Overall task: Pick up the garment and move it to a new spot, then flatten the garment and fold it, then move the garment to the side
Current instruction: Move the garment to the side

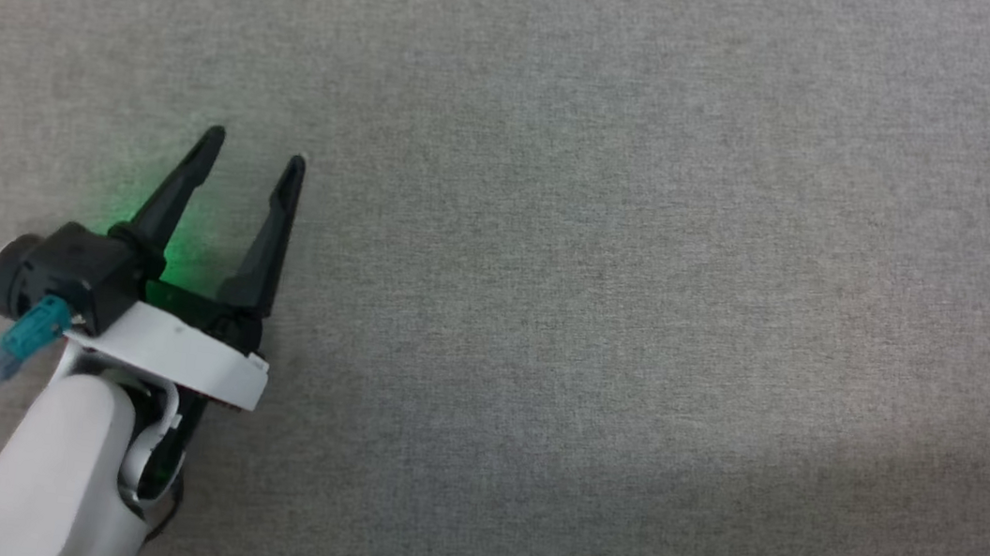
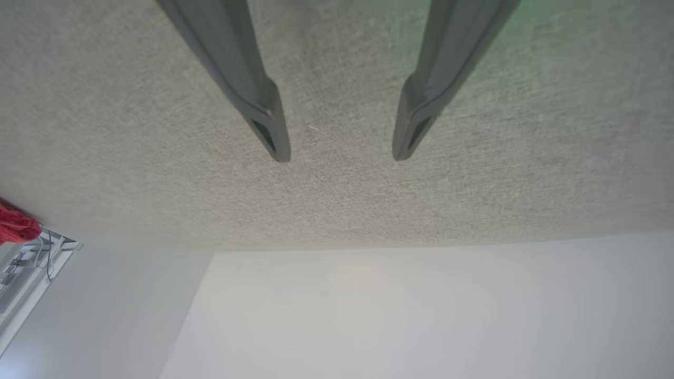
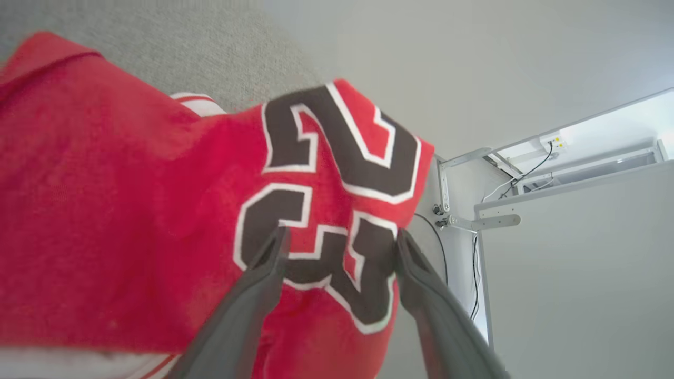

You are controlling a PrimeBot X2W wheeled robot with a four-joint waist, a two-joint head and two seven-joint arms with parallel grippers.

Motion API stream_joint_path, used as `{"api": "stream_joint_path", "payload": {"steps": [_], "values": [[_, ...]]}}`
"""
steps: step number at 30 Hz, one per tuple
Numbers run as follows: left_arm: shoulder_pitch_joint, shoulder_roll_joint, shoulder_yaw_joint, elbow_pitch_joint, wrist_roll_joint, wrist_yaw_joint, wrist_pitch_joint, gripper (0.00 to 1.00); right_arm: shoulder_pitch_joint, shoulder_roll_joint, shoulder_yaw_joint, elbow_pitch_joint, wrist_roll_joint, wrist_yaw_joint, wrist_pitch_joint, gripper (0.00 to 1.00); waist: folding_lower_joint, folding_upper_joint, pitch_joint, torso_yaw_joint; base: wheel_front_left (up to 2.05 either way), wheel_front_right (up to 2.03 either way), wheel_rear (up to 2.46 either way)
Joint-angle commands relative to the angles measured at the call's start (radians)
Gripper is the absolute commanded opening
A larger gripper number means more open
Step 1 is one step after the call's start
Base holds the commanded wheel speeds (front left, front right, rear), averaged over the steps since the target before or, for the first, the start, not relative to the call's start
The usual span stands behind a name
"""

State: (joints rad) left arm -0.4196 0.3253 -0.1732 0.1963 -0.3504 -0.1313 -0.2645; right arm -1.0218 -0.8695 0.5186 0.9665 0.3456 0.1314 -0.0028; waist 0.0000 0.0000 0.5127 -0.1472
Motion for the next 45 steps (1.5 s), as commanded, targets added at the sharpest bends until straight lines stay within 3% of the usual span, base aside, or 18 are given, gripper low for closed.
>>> {"api": "stream_joint_path", "payload": {"steps": [1,12,21,26,34,45], "values": [[0.016,0.008,0.005,0.011,0.0,0.002,0.002,1.0,-0.012,0.006,-0.008,0.006,-0.001,-0.002,-0.007,1.0,0.0,0.0,-0.006,0.005,0.0,0.0,0.0],[0.057,-0.014,0.023,0.007,-0.035,0.001,0.001,1.0,-0.025,0.089,-0.043,0.071,-0.014,-0.002,-0.154,1.0,0.0,0.0,-0.114,0.033,0.0,0.0,0.0],[0.161,-0.033,0.098,0.001,-0.062,0.001,0.001,1.0,0.086,0.184,-0.102,0.023,0.042,-0.001,-0.253,1.0,0.0,0.0,-0.284,0.073,0.0,0.0,0.0],[0.238,-0.033,0.133,0.017,-0.063,0.001,0.001,1.0,0.2,0.237,-0.156,-0.079,0.038,-0.001,-0.261,1.0,0.0,0.0,-0.378,0.088,0.0,0.0,0.0],[0.344,-0.035,0.174,0.044,-0.038,0.001,0.001,1.0,0.473,0.346,-0.34,-0.333,-0.038,-0.001,-0.262,1.0,0.0,0.0,-0.507,0.11,0.0,0.0,0.0],[0.436,-0.032,0.235,0.033,-0.017,0.001,0.001,1.0,0.794,0.506,-0.517,-0.598,-0.147,-0.001,-0.262,1.0,0.0,0.0,-0.581,0.161,0.0,0.0,0.0]]}}
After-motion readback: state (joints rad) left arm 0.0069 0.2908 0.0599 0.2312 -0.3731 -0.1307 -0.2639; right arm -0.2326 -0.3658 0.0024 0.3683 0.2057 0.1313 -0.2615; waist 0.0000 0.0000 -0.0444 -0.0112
